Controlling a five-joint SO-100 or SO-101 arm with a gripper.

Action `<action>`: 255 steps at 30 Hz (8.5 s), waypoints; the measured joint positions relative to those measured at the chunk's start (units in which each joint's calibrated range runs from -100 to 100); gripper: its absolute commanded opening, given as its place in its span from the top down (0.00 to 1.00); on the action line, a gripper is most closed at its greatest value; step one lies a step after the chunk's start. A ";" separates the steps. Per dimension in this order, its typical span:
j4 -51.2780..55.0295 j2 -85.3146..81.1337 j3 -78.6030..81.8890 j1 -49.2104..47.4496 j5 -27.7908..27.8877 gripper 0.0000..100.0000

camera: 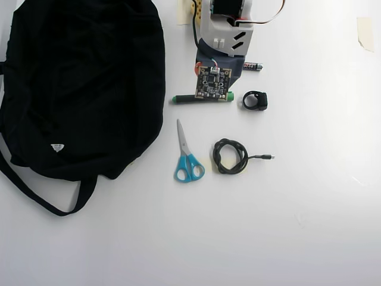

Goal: Put the green marker into the black bag

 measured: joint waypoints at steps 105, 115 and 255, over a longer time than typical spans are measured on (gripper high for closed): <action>-10.73 -0.25 24.21 2.87 49.96 0.66; -10.73 0.91 25.08 2.87 54.26 0.66; -2.92 15.19 7.55 5.73 51.72 0.98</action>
